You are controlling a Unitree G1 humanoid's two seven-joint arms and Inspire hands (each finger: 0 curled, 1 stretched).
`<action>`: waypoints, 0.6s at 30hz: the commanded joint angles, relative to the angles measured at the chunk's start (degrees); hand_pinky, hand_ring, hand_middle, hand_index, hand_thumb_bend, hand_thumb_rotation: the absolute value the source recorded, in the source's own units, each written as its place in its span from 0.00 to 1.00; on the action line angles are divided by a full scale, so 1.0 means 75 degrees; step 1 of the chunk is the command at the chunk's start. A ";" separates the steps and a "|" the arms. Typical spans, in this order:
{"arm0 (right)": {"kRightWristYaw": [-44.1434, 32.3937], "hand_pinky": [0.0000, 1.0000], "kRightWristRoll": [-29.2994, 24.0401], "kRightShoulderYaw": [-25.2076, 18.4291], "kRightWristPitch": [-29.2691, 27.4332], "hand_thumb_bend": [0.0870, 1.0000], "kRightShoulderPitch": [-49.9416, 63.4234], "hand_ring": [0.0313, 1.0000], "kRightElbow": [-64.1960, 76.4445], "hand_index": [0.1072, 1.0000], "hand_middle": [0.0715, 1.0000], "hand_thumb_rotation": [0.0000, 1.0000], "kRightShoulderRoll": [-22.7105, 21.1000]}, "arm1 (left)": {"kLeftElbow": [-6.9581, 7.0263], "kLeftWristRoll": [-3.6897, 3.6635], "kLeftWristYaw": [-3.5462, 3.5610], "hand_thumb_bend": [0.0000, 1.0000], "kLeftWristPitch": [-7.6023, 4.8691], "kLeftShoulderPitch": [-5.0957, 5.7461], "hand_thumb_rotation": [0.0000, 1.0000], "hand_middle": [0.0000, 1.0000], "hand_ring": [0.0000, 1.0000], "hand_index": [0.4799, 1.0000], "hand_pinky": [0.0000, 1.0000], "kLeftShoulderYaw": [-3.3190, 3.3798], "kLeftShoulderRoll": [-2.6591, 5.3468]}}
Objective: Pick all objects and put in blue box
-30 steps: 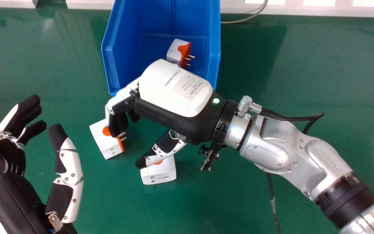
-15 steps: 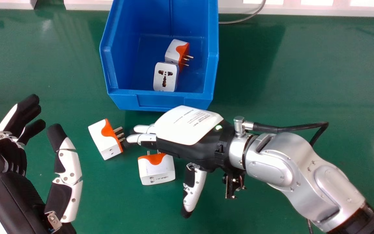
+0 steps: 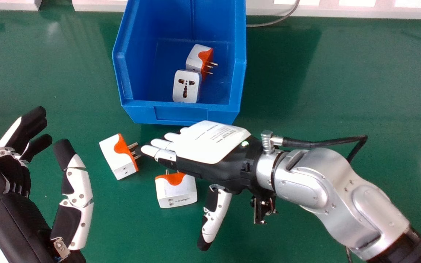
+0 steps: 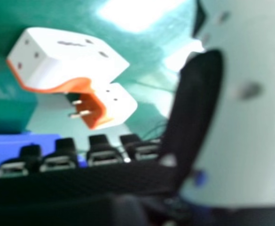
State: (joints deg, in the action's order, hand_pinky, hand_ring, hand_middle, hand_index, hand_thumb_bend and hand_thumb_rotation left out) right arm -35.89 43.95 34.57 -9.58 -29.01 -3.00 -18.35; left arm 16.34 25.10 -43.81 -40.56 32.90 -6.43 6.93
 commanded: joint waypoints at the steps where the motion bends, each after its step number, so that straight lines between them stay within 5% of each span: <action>1: 0.0222 1.00 0.0062 0.0221 -0.0213 0.97 -0.0291 1.00 -0.0484 1.00 1.00 0.32 0.0229 | 0.0162 0.0013 -0.0004 0.26 -0.0022 0.0003 0.00 0.71 0.71 0.47 0.65 -0.0059 0.0588; 6: 0.1349 0.92 0.0468 0.0778 -0.0966 0.92 -0.0679 0.99 -0.2343 0.96 1.00 0.28 0.0566 | 0.0141 0.0027 -0.0008 0.26 -0.0018 -0.0068 0.00 0.71 0.71 0.47 0.65 -0.0045 0.0580; 10: 0.2598 0.76 0.0773 0.1157 -0.1723 0.90 -0.0933 0.90 -0.3822 0.89 0.94 0.23 0.0828 | 0.0165 0.0112 -0.0058 0.26 0.0002 -0.0084 0.00 0.71 0.71 0.46 0.65 -0.0015 0.0595; 18: 0.4074 0.55 0.0697 0.1299 -0.2684 0.82 -0.1187 0.66 -0.5196 0.74 0.76 0.03 0.1122 | 0.0184 0.0030 -0.0040 0.26 -0.0023 -0.0100 0.00 0.71 0.71 0.47 0.65 -0.0046 0.0583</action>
State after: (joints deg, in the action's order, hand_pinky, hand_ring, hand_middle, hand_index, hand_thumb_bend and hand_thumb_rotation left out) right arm -4.96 49.06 43.03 -28.16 -38.77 -40.26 -10.18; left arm 16.38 25.06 -43.96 -40.14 32.38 -6.41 6.93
